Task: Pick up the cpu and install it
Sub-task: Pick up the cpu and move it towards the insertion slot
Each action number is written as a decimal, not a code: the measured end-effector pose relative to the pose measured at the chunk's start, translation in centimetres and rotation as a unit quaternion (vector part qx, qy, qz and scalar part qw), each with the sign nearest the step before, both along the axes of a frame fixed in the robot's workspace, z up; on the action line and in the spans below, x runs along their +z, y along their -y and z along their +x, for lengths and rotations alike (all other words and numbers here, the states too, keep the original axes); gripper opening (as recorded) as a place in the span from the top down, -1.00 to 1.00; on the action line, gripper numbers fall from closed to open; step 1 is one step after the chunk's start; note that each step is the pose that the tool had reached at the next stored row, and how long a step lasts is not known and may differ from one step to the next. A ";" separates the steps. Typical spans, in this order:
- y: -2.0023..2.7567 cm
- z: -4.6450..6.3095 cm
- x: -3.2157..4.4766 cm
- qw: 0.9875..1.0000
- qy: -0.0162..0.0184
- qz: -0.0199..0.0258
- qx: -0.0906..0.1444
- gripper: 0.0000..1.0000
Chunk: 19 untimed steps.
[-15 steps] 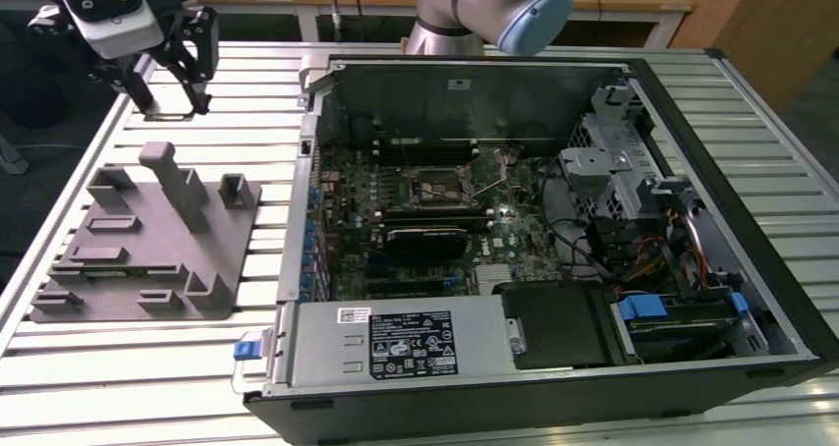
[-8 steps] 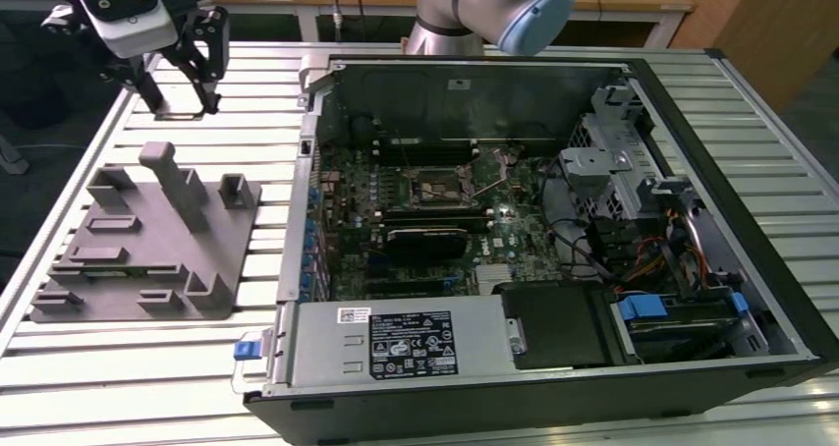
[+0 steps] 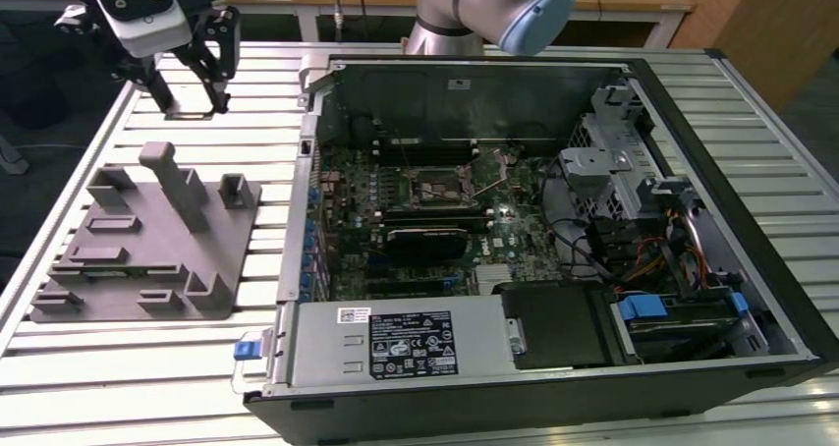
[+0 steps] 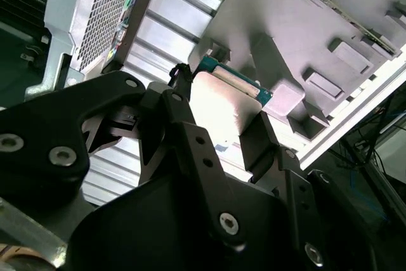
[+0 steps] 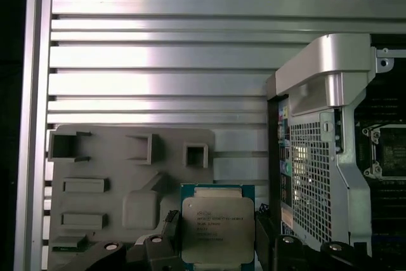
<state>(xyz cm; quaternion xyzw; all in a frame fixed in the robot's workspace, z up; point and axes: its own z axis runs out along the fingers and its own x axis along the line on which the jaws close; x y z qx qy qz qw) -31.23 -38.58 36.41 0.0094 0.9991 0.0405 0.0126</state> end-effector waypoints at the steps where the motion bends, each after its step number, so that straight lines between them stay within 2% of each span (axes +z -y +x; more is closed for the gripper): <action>1: -0.01 0.1 0.00 1.000 0.000 0.000 0.000 -0.09; 19: -0.15 2.2 0.00 1.000 0.000 0.000 0.000 -0.09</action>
